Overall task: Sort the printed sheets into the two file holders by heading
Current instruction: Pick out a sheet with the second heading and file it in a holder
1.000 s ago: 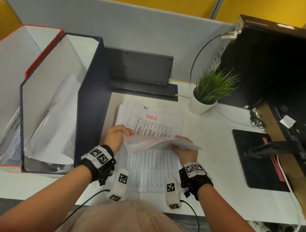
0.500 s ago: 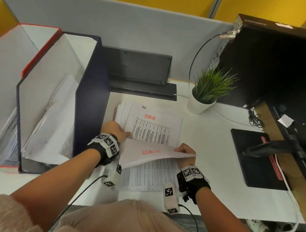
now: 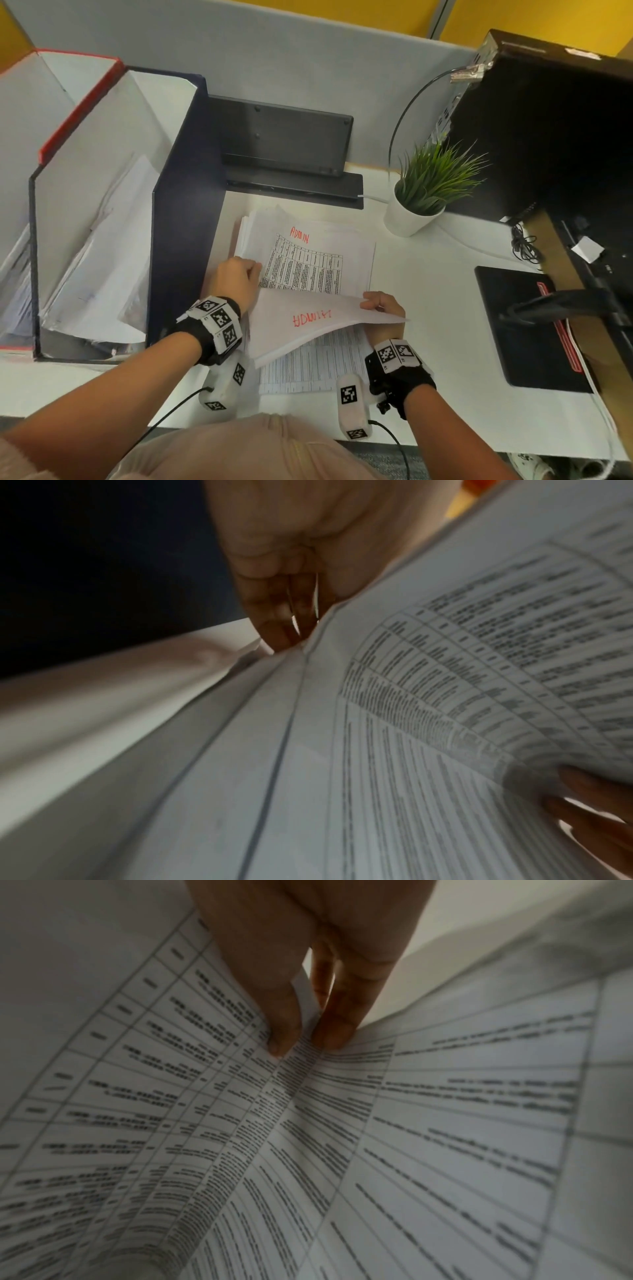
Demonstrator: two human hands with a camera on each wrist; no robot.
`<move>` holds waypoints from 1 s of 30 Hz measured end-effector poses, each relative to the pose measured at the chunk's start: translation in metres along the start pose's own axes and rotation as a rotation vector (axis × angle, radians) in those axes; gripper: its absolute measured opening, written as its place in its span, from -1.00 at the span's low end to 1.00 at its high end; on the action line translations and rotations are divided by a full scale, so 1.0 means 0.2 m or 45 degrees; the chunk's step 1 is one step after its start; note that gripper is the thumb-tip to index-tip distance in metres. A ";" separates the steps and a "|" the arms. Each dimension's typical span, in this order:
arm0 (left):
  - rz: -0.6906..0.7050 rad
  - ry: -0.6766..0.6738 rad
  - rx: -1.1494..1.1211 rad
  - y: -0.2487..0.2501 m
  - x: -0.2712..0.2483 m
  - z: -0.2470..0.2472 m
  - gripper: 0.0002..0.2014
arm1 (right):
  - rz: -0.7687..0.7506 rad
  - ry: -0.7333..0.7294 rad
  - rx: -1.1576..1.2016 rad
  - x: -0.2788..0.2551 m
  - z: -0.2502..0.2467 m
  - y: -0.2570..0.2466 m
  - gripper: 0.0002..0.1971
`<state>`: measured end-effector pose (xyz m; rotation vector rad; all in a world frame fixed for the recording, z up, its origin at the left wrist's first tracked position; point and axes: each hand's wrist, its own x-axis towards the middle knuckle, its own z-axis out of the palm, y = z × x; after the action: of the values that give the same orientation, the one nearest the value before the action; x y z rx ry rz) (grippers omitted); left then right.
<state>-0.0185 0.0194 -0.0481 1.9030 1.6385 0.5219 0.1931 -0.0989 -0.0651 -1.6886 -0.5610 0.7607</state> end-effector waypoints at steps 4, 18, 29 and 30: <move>0.166 0.120 -0.241 0.00 -0.04 0.00 -0.77 | 0.099 -0.060 0.051 0.00 0.00 -0.02 -0.60; -0.322 -0.204 -1.168 0.08 -0.07 -0.09 -0.76 | 0.499 0.118 0.257 0.04 0.03 -0.09 -0.75; -0.391 -0.415 -0.912 0.11 -0.04 -0.15 -0.28 | 0.153 -0.002 -0.273 0.01 0.04 -0.08 -0.77; -0.364 -0.478 -0.951 0.13 -0.05 -0.17 -0.20 | 0.116 0.040 -0.150 0.01 0.04 -0.10 -0.70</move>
<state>-0.0221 0.0121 -0.0060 1.1143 1.2024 0.5207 0.1882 -0.0867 -0.0466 -1.8420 -0.5183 0.7781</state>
